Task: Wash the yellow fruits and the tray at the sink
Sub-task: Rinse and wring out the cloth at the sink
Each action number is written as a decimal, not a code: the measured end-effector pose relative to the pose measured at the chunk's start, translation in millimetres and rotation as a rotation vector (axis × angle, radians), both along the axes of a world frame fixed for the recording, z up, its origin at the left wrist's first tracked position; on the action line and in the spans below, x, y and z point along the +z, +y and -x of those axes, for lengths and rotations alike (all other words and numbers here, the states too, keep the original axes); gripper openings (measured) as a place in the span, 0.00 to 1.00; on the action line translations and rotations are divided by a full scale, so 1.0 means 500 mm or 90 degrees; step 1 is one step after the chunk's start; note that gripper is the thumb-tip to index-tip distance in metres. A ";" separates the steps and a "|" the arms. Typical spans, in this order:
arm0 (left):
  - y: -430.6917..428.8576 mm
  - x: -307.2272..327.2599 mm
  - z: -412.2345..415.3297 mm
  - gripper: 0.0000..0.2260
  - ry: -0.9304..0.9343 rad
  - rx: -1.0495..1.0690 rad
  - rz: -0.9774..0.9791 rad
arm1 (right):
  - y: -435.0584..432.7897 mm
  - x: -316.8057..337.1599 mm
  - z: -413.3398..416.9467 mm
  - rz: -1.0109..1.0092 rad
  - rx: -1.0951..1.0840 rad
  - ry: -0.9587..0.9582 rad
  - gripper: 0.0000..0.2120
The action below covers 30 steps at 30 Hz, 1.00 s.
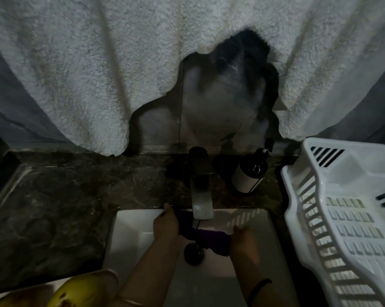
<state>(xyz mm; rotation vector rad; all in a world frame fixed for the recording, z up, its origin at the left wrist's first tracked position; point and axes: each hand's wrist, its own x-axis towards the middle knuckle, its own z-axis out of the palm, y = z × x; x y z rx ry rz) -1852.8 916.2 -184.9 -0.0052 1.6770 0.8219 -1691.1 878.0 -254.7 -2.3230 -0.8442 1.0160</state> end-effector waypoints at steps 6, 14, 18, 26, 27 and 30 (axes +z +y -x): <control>-0.030 0.020 -0.006 0.18 -0.165 -0.027 -0.098 | 0.010 -0.010 0.039 -0.072 0.328 0.027 0.34; -0.045 0.006 0.019 0.25 -0.270 -0.010 -0.101 | -0.026 -0.004 0.087 -0.011 0.485 0.171 0.48; -0.046 0.007 0.041 0.22 -0.345 0.102 -0.167 | -0.034 0.004 0.088 -0.008 0.319 0.237 0.13; -0.037 0.032 0.042 0.21 -0.446 0.190 -0.247 | -0.014 0.003 0.078 -0.079 0.033 0.490 0.15; -0.036 0.033 0.042 0.21 -0.452 0.200 -0.257 | -0.013 0.002 0.077 -0.056 0.042 0.489 0.18; -0.033 0.022 0.045 0.20 -0.445 0.215 -0.270 | -0.013 0.004 0.068 0.022 0.134 0.486 0.21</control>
